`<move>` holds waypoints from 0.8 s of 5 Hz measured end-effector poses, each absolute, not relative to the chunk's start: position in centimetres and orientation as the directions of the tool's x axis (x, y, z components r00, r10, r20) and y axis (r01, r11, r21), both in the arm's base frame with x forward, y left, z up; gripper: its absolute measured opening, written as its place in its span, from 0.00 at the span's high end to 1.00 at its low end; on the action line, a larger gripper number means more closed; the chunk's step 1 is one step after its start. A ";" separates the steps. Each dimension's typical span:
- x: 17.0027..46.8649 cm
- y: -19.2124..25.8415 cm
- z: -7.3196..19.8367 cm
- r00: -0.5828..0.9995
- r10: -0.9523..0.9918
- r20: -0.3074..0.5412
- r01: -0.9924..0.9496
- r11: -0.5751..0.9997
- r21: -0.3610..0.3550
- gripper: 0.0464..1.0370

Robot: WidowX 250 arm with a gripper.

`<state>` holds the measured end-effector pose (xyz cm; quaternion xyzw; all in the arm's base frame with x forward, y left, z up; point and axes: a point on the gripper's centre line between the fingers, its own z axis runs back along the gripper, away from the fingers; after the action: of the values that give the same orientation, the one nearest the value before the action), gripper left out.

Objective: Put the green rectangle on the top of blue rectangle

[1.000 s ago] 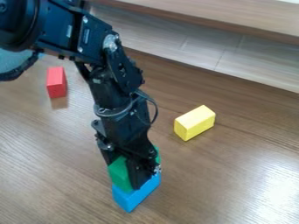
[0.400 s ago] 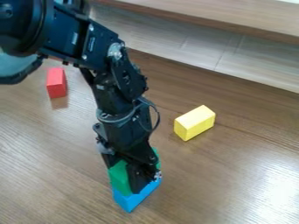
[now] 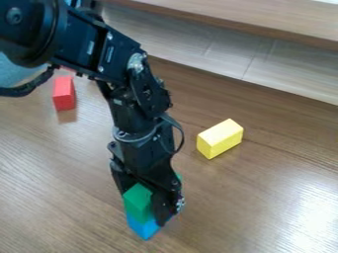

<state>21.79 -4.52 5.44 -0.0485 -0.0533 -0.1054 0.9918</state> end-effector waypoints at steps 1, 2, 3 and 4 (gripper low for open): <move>21.8 -4.6 5.8 0.974 -0.201 0.108 0.211 0.973 -0.090 0.04; 22.9 -4.6 8.2 0.969 -0.181 0.167 0.201 0.973 -0.114 0.04; 23.9 -3.9 10.3 0.968 -0.137 0.210 0.169 0.975 -0.144 0.04; 24.7 -2.6 11.7 0.970 -0.093 0.227 0.131 0.979 -0.158 0.04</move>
<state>24.72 -2.64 11.66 -0.0863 -0.1096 -0.0568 0.9886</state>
